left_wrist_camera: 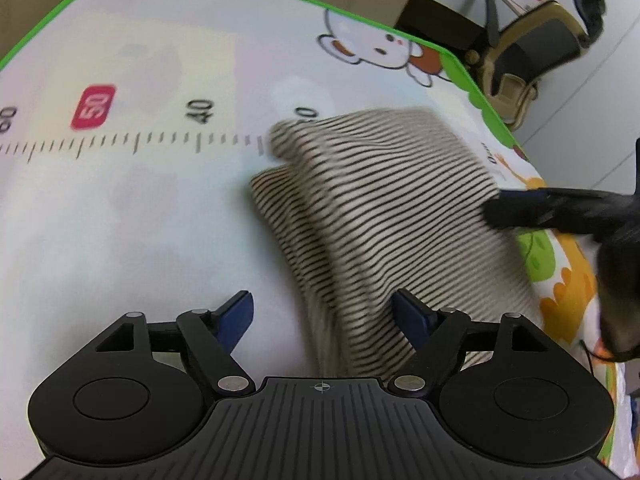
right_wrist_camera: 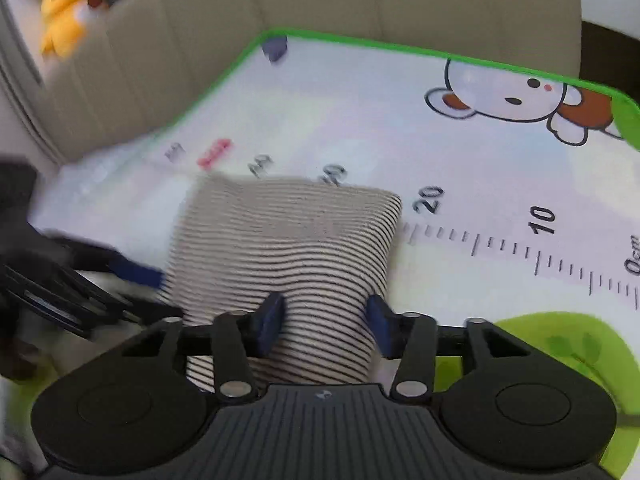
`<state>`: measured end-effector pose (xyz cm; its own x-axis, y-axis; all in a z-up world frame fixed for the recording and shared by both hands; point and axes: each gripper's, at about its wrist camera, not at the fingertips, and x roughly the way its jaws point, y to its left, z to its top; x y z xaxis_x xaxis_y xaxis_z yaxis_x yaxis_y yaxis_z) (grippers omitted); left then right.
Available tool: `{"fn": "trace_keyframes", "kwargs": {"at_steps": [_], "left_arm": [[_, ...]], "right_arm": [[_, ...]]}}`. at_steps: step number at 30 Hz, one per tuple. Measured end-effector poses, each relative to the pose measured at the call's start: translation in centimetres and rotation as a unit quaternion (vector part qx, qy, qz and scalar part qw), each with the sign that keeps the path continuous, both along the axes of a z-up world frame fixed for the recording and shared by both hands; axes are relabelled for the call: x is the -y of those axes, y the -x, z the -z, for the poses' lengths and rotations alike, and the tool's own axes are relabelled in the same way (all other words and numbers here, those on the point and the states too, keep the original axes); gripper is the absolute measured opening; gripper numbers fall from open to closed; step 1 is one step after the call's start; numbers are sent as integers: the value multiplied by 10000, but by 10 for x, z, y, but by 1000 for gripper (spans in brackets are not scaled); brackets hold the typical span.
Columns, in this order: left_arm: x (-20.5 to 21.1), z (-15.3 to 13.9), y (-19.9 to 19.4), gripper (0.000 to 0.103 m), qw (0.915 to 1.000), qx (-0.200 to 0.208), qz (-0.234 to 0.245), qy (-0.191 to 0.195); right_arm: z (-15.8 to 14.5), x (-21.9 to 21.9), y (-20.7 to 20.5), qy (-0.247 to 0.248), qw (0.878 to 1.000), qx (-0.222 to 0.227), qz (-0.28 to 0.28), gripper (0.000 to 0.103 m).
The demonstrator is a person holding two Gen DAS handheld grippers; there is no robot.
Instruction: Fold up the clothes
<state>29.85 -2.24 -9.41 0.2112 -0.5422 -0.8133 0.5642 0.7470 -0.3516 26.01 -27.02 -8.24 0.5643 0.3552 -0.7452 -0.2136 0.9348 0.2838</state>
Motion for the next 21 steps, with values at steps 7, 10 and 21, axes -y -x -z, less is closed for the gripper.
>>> {"fn": "trace_keyframes", "kwargs": {"at_steps": [7,10,21], "left_arm": [[-2,3,2,83,9996,-145,-144,178],[-9,11,-2,83,9969,-543,-387,428],[-36,12,-8,72,9937,-650,-570,711]], "right_arm": [[16,34,13,-1197,9906,-652,97,78],[35,29,18,-1450,9848,-949,125,79],[11,-57,-21,-767,9946,-203,-666,59]]}}
